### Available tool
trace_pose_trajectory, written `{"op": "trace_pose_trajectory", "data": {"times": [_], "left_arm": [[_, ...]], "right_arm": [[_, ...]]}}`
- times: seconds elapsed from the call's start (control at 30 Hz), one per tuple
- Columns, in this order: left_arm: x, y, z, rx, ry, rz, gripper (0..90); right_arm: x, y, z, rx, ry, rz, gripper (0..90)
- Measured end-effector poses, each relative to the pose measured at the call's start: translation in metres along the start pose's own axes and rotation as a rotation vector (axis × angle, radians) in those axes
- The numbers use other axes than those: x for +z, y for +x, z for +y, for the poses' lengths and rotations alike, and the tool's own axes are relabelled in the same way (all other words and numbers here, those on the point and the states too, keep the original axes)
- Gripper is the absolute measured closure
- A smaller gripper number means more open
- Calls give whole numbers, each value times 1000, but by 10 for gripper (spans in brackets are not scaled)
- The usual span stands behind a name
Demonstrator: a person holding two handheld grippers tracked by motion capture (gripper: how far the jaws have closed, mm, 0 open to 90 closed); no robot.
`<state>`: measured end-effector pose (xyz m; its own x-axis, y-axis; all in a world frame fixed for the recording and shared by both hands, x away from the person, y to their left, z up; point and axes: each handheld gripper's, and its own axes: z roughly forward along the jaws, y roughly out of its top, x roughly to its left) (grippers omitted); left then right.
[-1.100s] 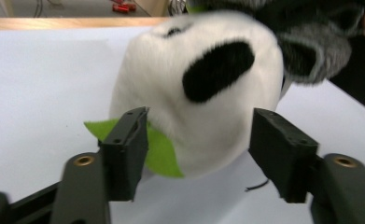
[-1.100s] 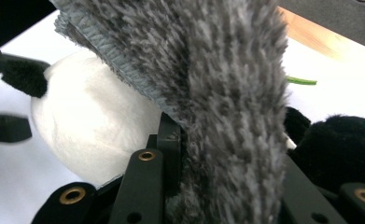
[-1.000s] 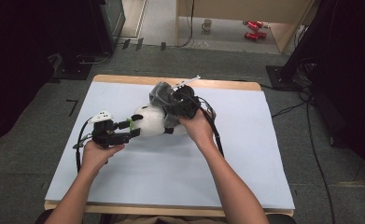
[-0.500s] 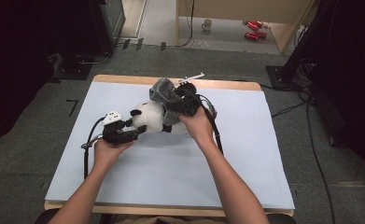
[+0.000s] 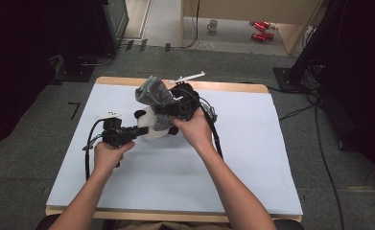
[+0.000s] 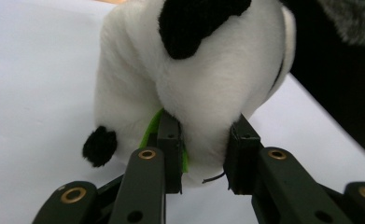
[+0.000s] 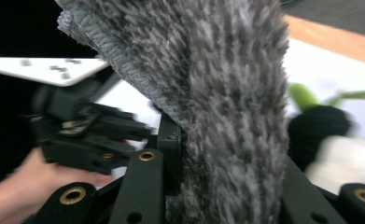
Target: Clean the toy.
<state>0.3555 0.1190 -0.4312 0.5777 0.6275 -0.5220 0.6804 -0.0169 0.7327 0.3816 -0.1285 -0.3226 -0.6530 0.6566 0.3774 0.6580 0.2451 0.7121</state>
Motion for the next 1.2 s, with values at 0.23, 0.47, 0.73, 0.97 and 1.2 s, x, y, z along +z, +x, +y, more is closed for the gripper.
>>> {"op": "trace_pose_trajectory", "data": {"times": [0.23, 0.47, 0.73, 0.97, 1.2], "left_arm": [[-5, -3, -1, -17, 19, -3, 727], [-3, 0, -3, -3, 29, 49, 709], [-3, 5, -4, -32, 43, 60, 704], [-2, 6, -4, -25, 45, 62, 698], [-2, 5, -4, -23, 48, 64, 696]], "right_arm": [[24, 13, -7, -57, 64, 4, 733], [31, 13, -12, -161, 76, -96, 723], [24, -5, -14, -139, 113, -170, 695], [12, -16, -16, -119, 122, -189, 647], [5, -19, -17, -109, 138, -206, 740]]}}
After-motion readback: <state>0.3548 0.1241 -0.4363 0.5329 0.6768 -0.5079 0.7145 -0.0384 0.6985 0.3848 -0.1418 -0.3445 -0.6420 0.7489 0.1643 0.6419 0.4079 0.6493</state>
